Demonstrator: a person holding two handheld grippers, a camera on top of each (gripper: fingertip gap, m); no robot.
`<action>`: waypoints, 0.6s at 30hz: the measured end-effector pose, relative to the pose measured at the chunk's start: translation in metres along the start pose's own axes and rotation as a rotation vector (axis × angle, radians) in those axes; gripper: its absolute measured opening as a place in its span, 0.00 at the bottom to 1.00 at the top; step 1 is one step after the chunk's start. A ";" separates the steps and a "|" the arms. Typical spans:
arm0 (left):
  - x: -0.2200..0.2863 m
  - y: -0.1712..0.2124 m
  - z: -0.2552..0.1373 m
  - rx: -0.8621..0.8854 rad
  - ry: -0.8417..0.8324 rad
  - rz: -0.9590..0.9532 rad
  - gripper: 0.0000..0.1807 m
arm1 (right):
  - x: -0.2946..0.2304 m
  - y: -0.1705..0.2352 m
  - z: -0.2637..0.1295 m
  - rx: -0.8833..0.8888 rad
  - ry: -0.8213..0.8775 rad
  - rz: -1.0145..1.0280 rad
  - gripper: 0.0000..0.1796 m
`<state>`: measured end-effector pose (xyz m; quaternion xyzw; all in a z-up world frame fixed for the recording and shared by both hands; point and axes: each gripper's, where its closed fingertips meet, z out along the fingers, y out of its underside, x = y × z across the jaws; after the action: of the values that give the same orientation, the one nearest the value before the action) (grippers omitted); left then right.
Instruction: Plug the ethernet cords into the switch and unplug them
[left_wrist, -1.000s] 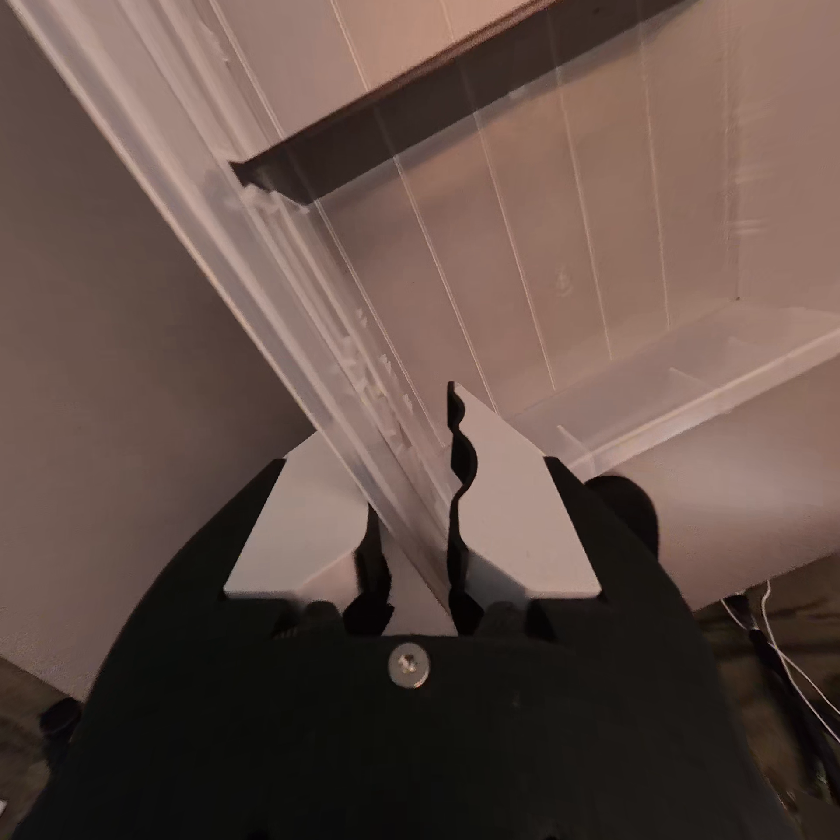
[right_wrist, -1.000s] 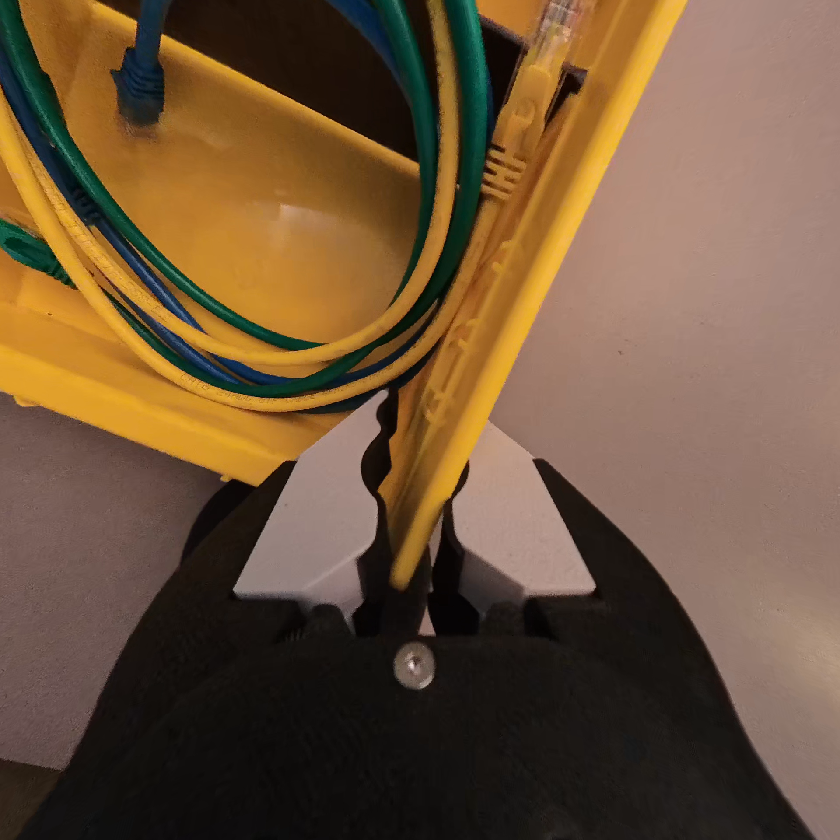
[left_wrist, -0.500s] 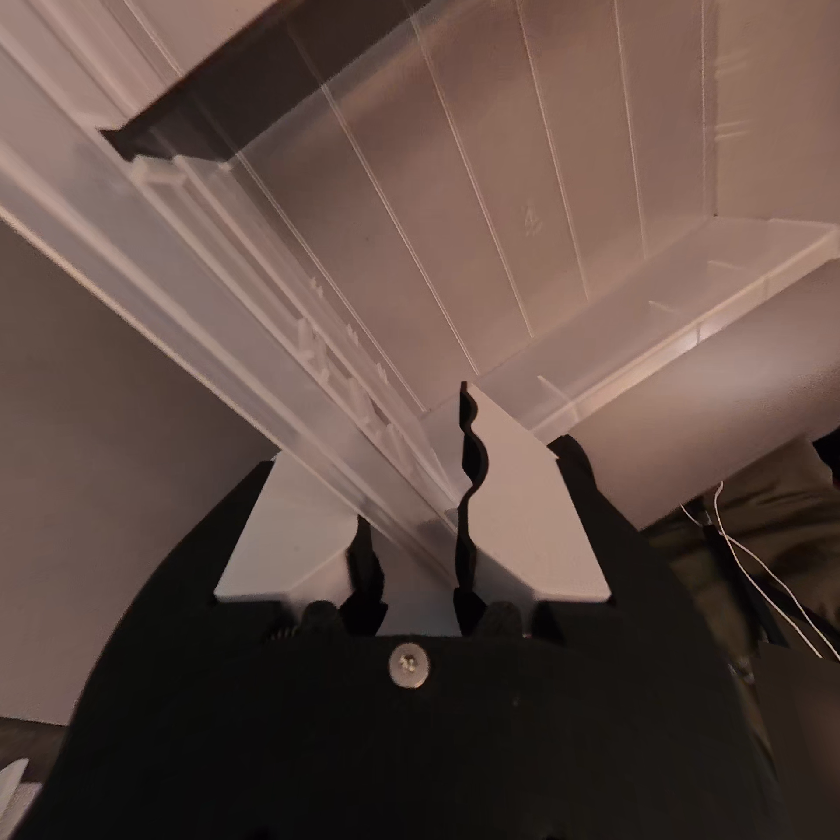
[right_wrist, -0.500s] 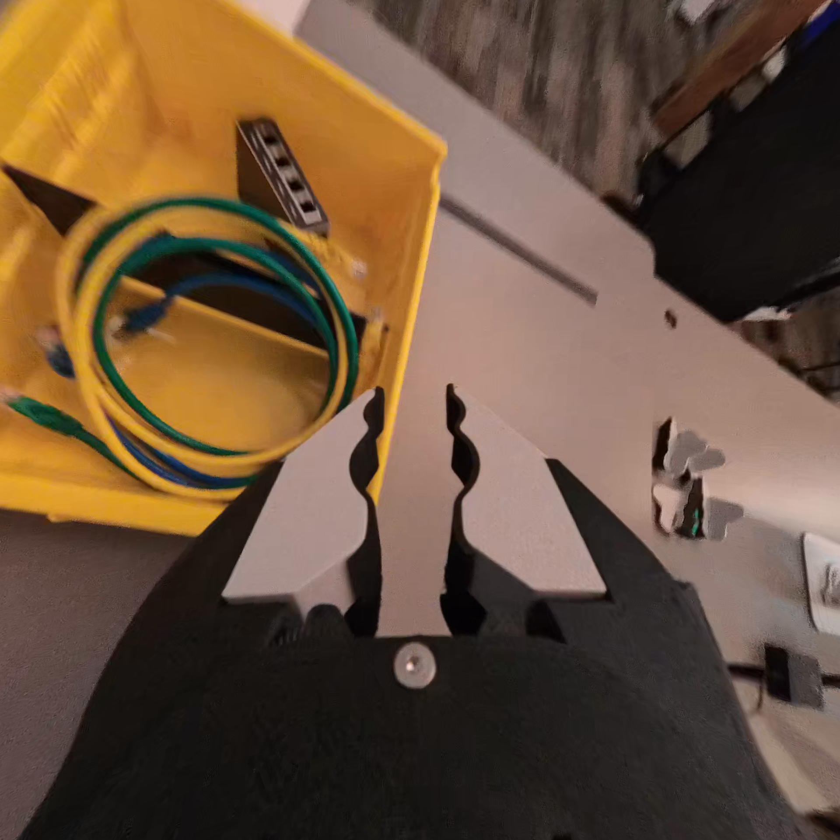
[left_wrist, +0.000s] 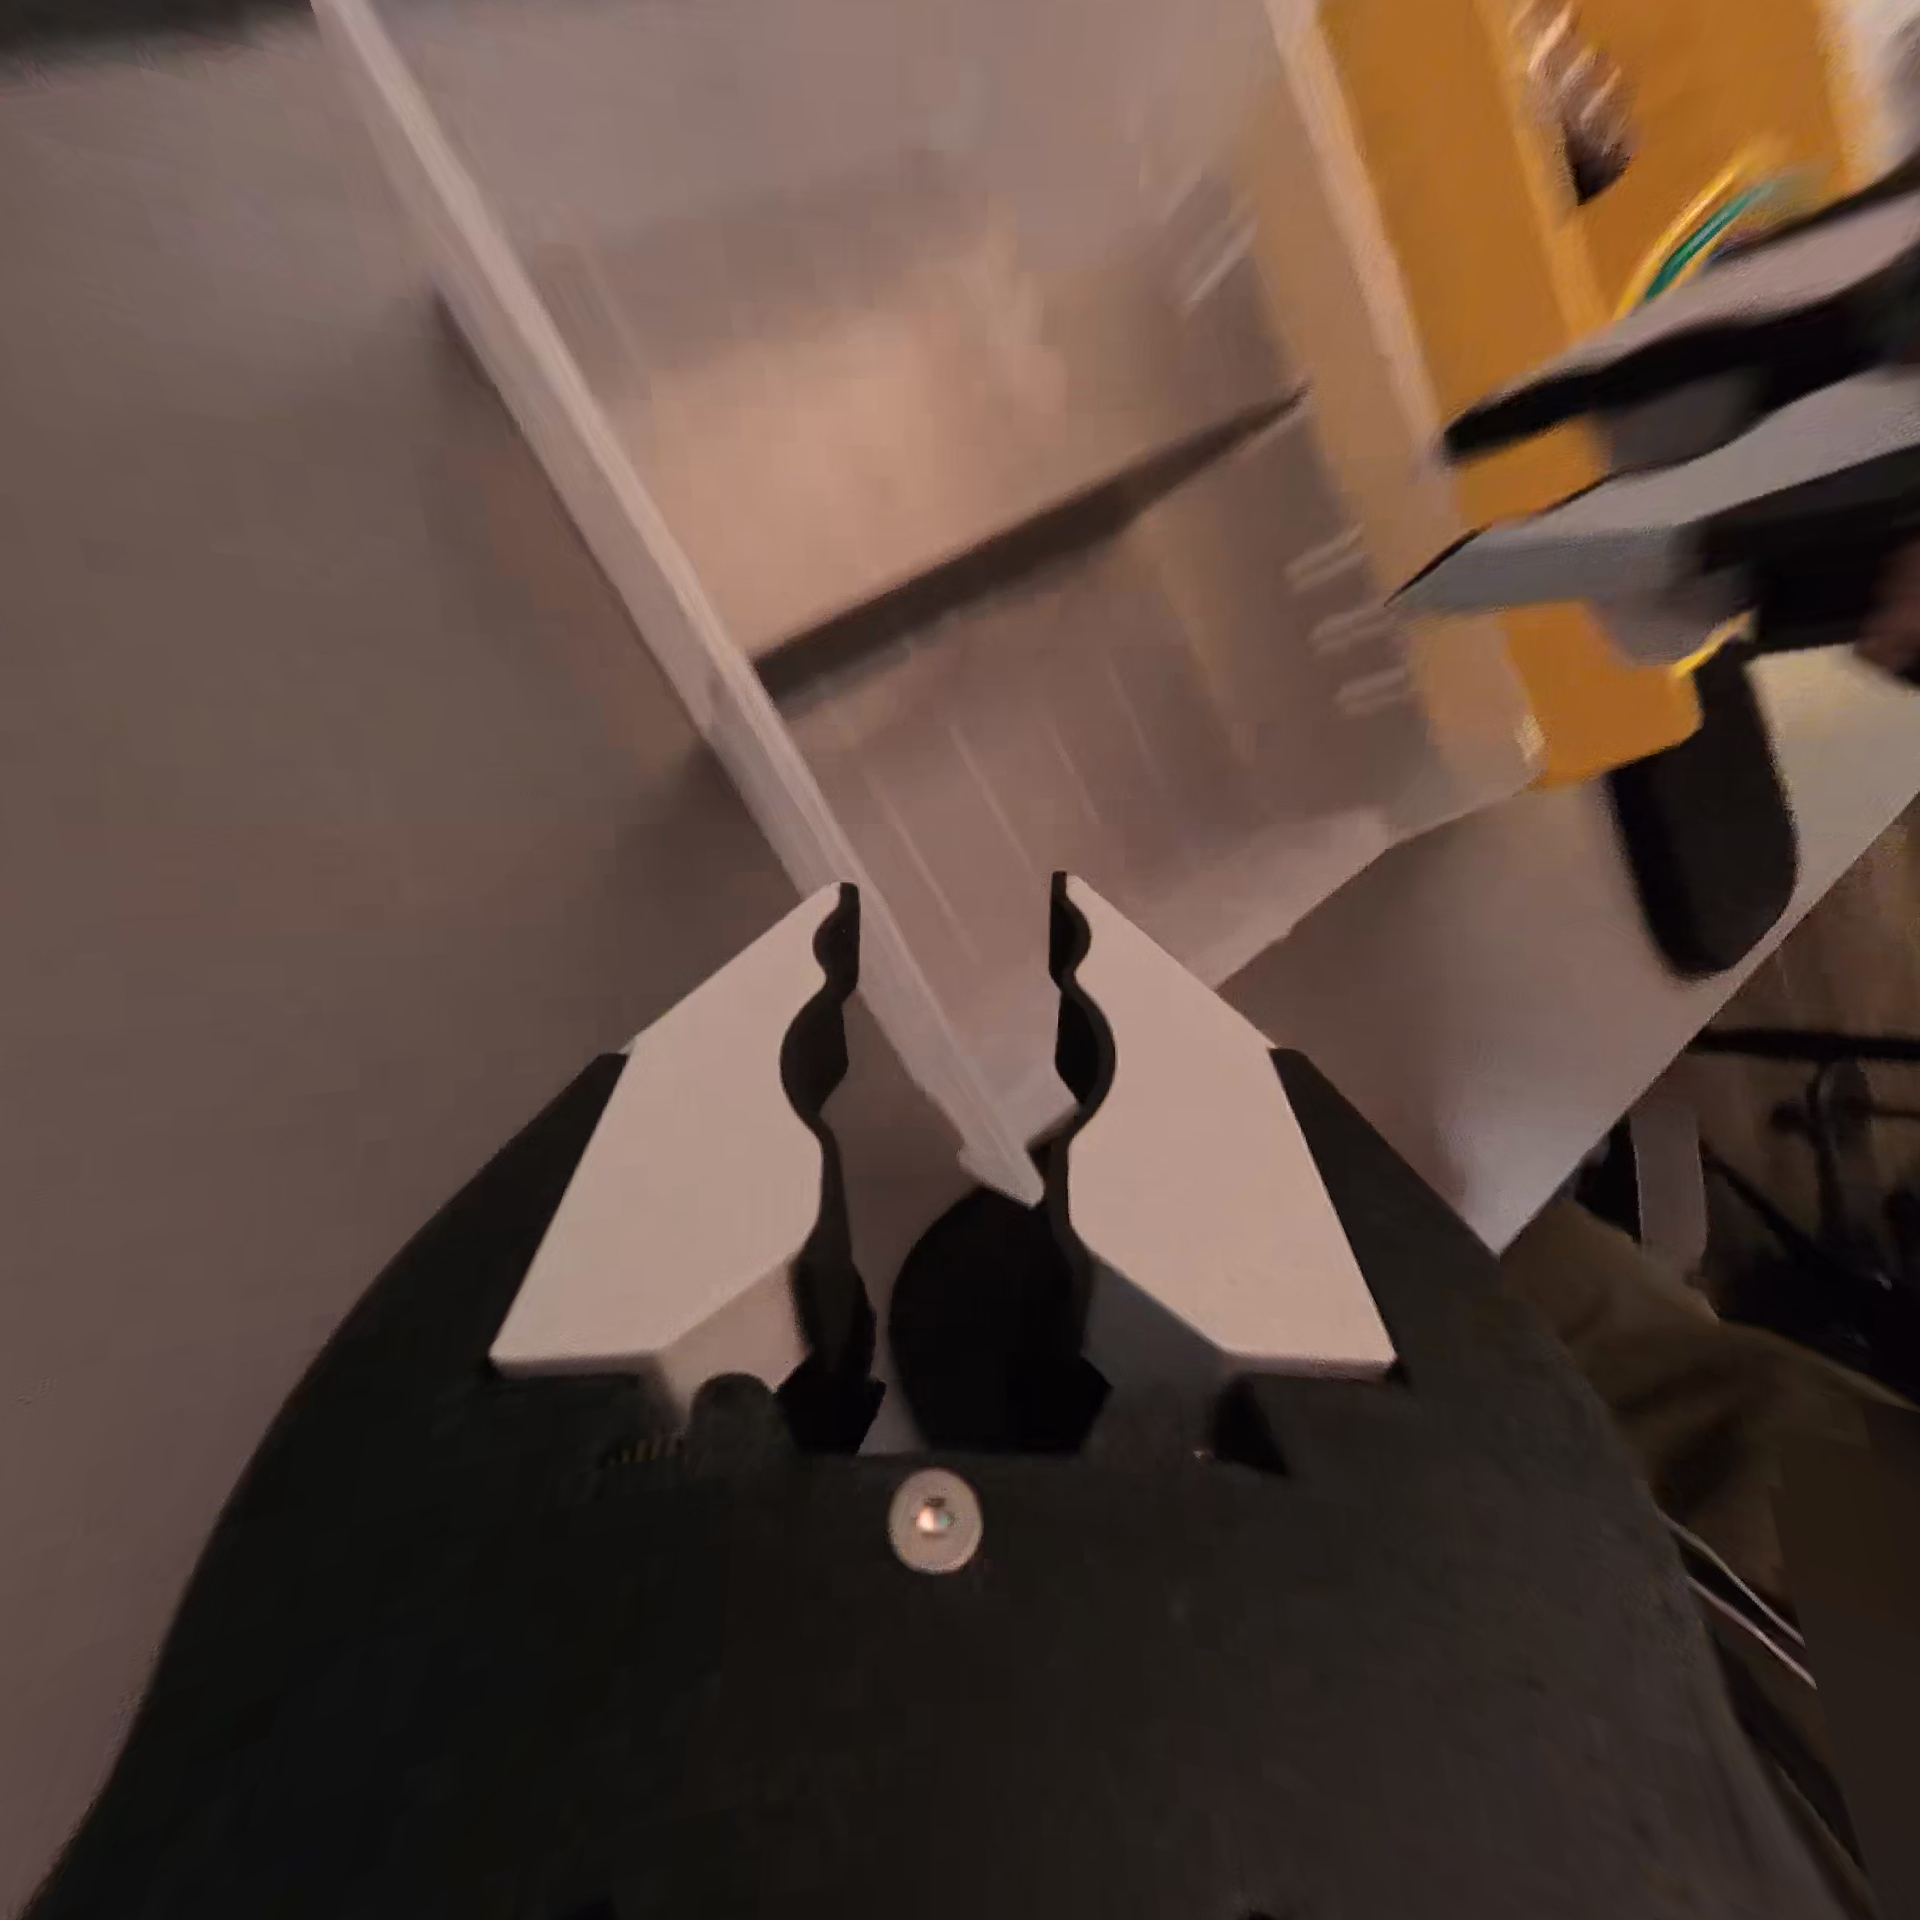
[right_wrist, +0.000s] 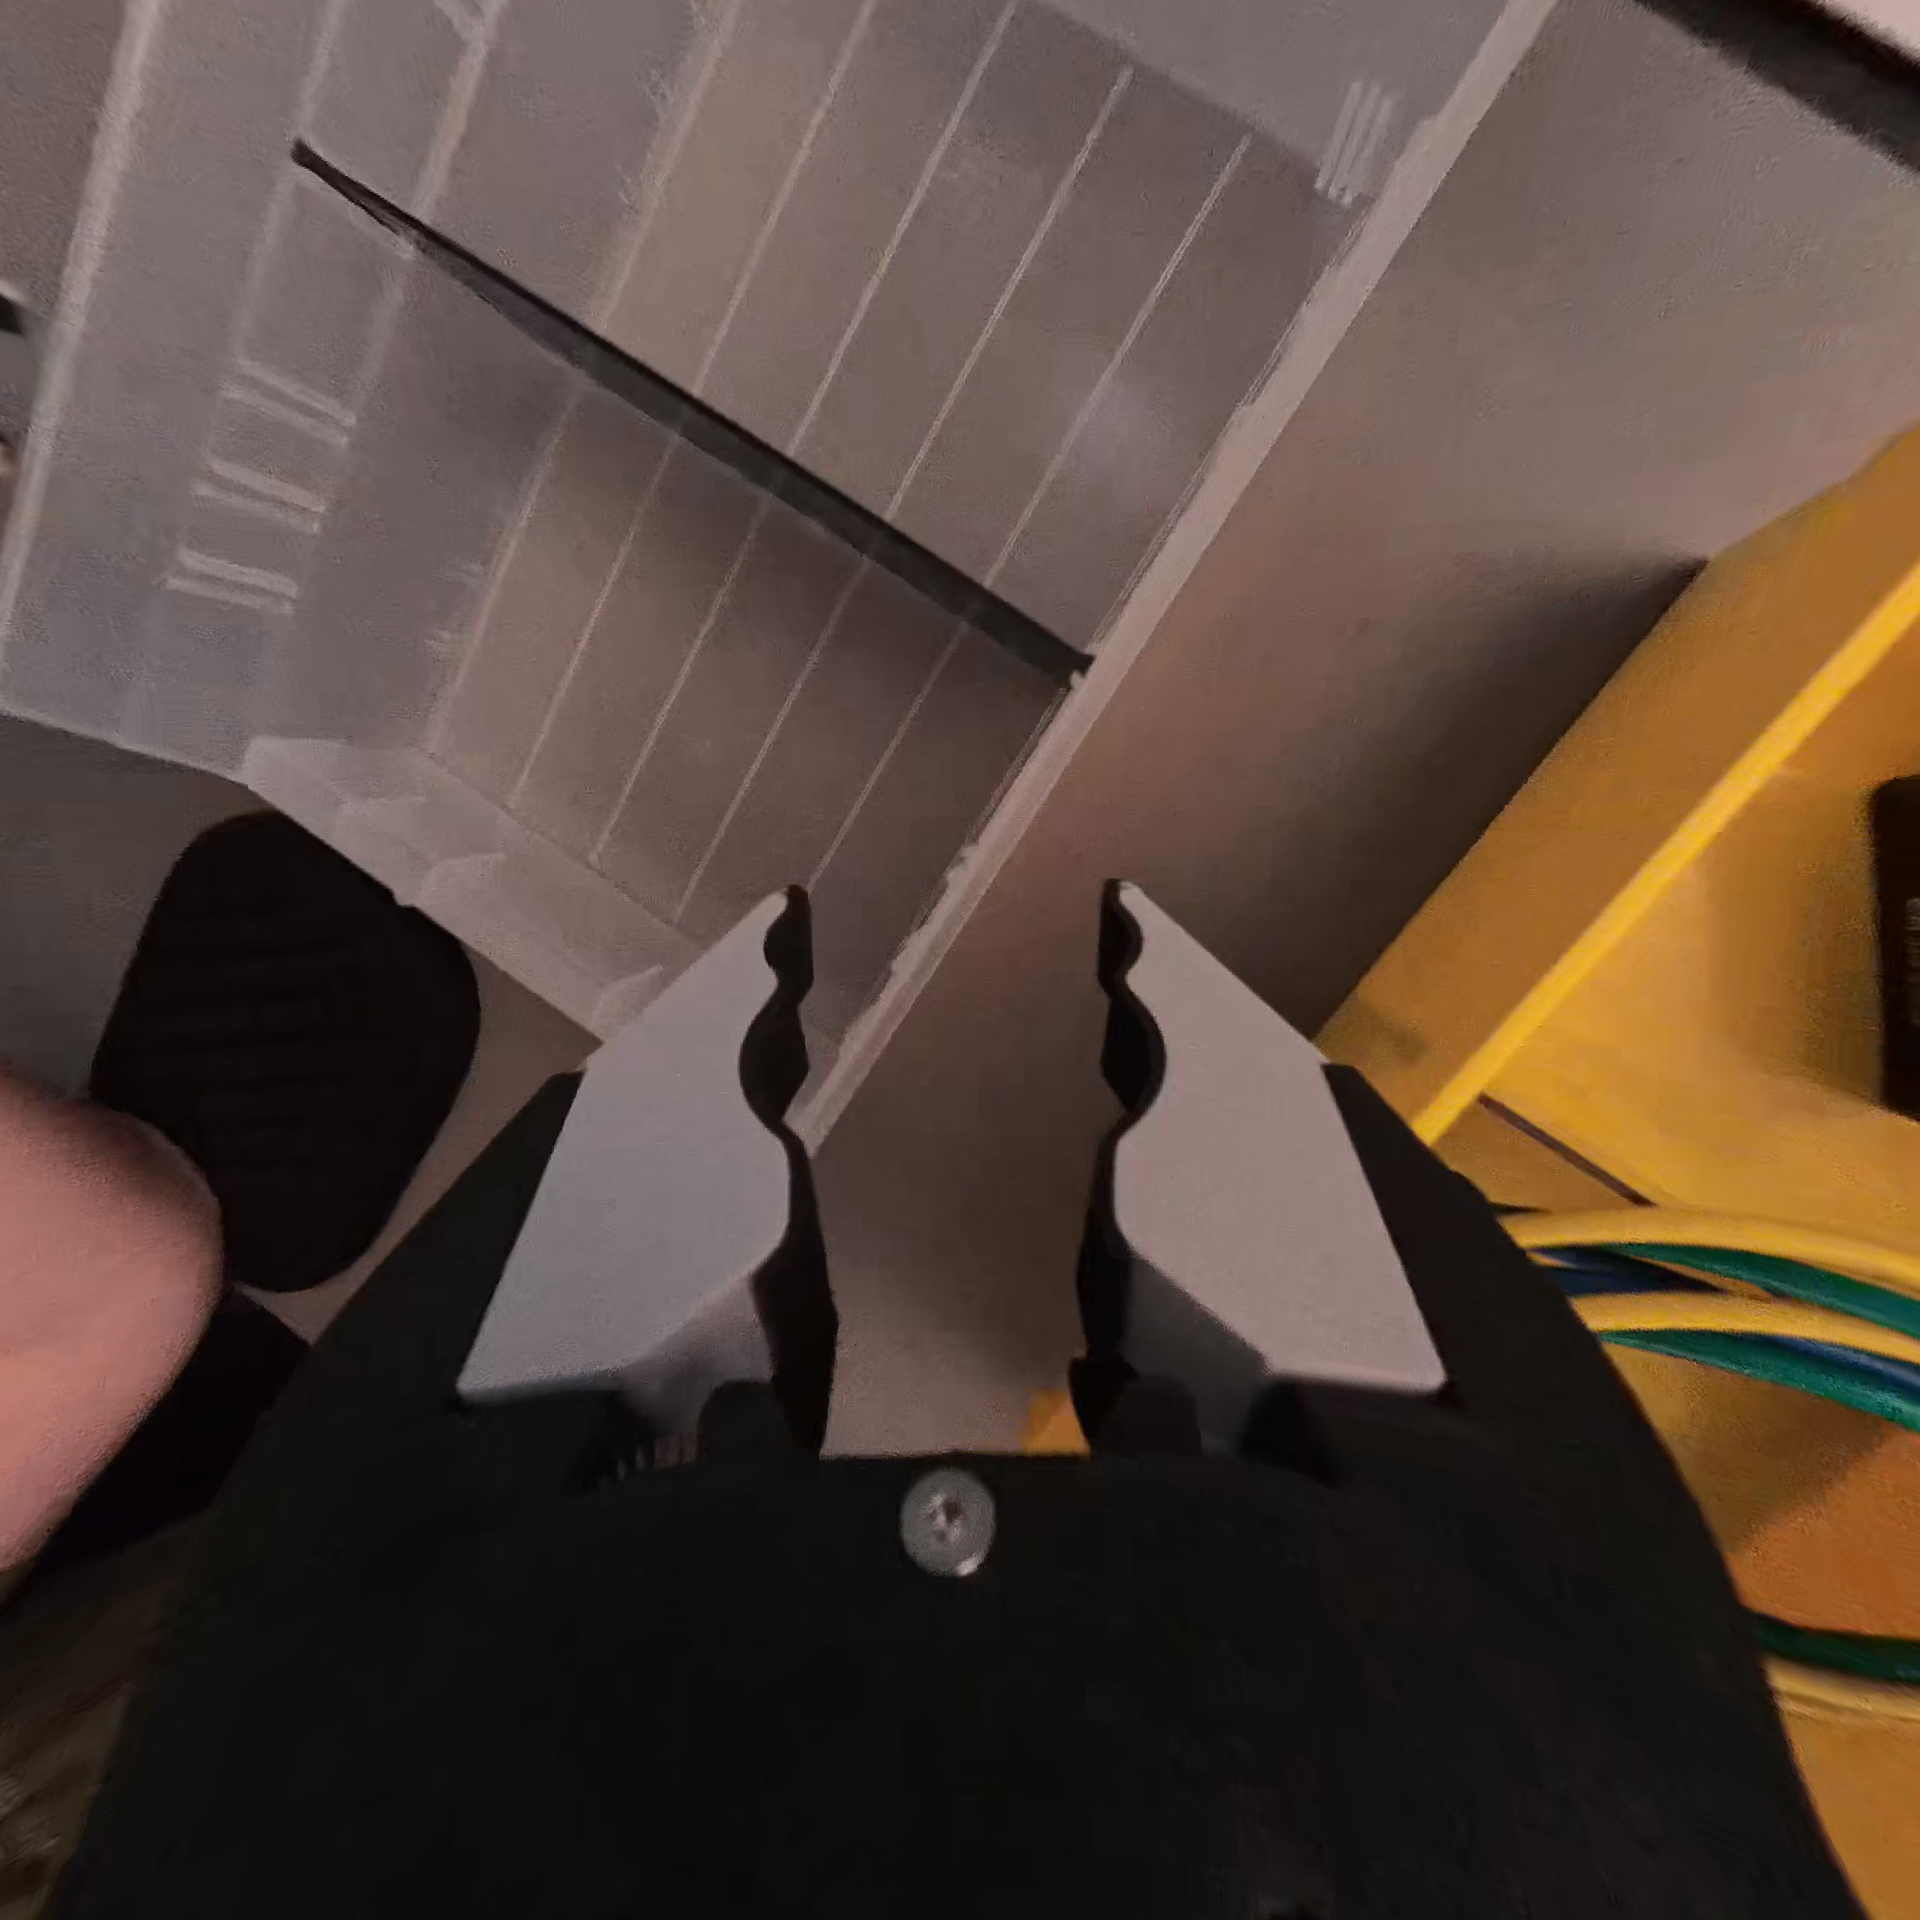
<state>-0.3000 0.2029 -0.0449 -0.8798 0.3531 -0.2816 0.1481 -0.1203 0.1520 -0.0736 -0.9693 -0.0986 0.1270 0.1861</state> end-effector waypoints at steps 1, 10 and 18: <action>0.005 -0.014 -0.010 0.089 0.020 0.028 0.19 | -0.002 0.003 0.009 -0.046 -0.020 0.041 0.31; 0.076 -0.060 -0.061 0.441 0.285 0.260 0.15 | 0.013 0.012 0.060 -0.303 0.185 0.065 0.21; 0.101 -0.083 -0.112 0.766 0.269 0.465 0.20 | 0.048 0.011 0.076 -0.316 0.251 0.199 0.19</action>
<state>-0.2625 0.1837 0.1220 -0.6148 0.4277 -0.4626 0.4744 -0.0948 0.1787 -0.1558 -0.9996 0.0027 0.0063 0.0290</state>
